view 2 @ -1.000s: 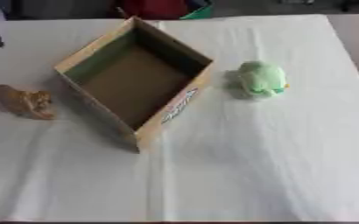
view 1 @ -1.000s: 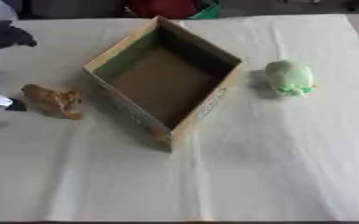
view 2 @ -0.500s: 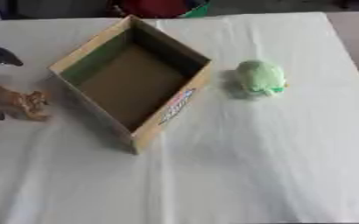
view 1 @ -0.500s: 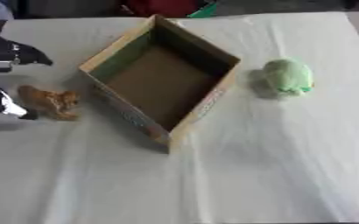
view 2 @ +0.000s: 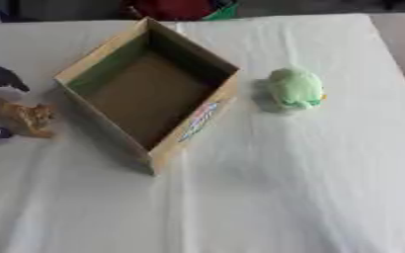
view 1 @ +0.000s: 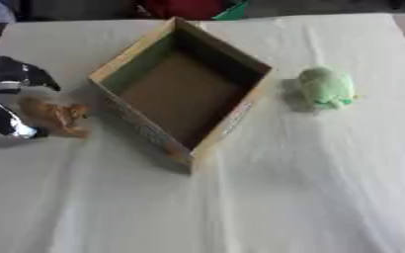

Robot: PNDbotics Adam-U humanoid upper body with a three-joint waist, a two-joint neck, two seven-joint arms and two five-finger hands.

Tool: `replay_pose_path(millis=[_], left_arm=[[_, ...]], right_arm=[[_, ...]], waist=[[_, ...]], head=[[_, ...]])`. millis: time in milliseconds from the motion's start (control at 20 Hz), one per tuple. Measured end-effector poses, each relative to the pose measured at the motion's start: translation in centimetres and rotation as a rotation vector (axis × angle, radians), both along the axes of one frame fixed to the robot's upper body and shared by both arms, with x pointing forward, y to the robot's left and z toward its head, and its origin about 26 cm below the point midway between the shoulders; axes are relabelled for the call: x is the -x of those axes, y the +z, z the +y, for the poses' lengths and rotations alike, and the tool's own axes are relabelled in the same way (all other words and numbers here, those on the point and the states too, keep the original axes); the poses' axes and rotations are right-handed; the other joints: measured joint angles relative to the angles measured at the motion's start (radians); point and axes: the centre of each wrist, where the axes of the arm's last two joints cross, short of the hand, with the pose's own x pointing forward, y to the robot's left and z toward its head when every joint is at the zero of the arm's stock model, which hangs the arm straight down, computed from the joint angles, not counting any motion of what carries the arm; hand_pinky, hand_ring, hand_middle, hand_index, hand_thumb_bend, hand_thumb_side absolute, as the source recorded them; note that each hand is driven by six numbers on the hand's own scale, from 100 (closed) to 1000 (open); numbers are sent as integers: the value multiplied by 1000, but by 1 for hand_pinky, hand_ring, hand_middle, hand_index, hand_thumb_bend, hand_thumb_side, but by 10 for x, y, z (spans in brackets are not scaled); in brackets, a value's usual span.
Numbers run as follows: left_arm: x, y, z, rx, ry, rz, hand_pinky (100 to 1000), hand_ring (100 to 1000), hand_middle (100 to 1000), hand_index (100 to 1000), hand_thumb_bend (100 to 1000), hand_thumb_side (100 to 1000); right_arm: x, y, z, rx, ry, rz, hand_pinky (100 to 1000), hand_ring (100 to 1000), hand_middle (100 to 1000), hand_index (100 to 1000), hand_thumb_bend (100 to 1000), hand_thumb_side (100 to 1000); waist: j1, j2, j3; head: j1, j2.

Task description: Pick up objects on the table and place them in the box.

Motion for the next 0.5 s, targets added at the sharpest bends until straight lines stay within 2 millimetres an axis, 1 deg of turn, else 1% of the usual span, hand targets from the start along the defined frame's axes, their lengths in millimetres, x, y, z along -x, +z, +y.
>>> replay_pose_path(millis=[100, 200, 250, 350, 500], left_arm=[[-2, -5, 2, 15, 9, -4, 630, 857, 808, 924, 346, 534], [-4, -8, 3, 22, 15, -7, 618, 839, 788, 908, 276, 508], [-5, -9, 4, 25, 16, -10, 607, 830, 778, 898, 225, 485], [-7, -11, 4, 35, 16, -18, 600, 823, 771, 889, 193, 466], [-8, -15, 6, 43, 21, -20, 589, 801, 746, 852, 165, 438]], right_arm=[[0, 0, 0, 0, 0, 0, 809, 1000, 703, 848, 100, 1000], [0, 0, 0, 0, 0, 0, 809, 1000, 703, 848, 100, 1000], [0, 0, 0, -1, 0, 0, 810, 1000, 703, 848, 100, 1000], [0, 0, 0, -2, 0, 0, 810, 1000, 703, 848, 100, 1000], [0, -1, 1, -7, 1, 0, 810, 1000, 704, 849, 100, 1000]], waist=[[-1, 2, -2], [-2, 3, -3], [-3, 5, -4], [-5, 7, -4], [-5, 8, -7]], head=[[1, -4], [3, -5], [5, -5], [8, -5], [9, -6]])
